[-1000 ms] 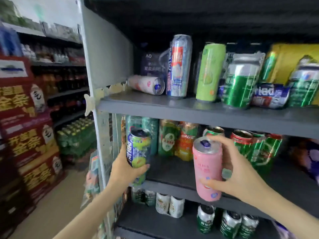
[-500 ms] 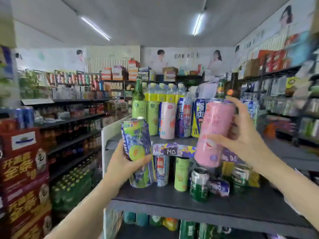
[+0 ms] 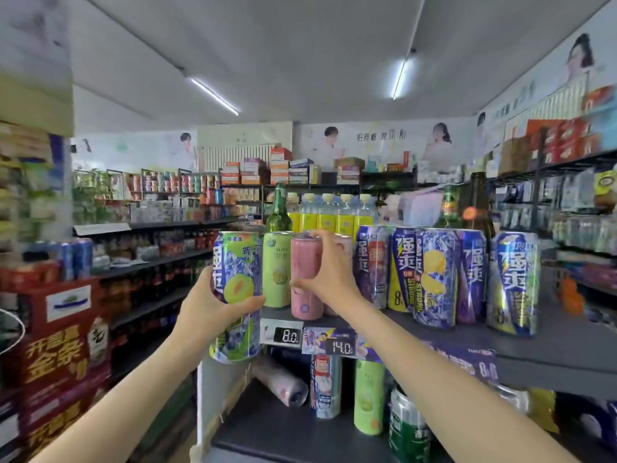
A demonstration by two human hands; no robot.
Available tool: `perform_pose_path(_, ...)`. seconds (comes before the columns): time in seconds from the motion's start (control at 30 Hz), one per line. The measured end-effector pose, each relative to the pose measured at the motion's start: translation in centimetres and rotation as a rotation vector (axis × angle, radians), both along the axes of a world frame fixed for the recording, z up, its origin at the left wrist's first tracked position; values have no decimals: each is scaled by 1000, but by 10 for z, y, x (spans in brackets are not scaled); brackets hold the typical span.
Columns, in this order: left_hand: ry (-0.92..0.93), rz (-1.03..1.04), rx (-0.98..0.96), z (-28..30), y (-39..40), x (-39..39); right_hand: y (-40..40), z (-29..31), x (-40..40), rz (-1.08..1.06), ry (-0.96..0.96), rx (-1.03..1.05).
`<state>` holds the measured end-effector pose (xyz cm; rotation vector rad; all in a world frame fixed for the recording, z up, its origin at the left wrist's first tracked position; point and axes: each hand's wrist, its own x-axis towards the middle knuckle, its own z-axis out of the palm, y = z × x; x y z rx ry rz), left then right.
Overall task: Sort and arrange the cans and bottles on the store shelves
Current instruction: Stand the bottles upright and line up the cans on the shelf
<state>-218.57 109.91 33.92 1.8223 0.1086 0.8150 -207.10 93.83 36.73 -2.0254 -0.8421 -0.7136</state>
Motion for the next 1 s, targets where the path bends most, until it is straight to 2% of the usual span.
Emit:
perform_pose_path(0.13,32,7,74,-5,28,19,24,1,17,-293,-249,-285)
perform_pose_path(0.27,29,-48,65,-7,44,32,28,7,25,-553,-326,-483)
perform_pose_path(0.37,32,-103,45,-6,50,39,23,14,28,-565,-298,-551)
perform_pose_path(0.43,37,-136,44,-5,53,43,16,17,26,-510,-230,-541)
perform_pose_path(0.53,32,-188,90,2,48,47,-8,14,13,-482,-197,-405)
perform_pose_path(0.77,-5,-401,111,11,-15,66,-101,8,-4,-725,-250,-298)
perform_pose_path(1.0,28,-511,109,15,-107,105,-172,30,-2,-803,-205,-166)
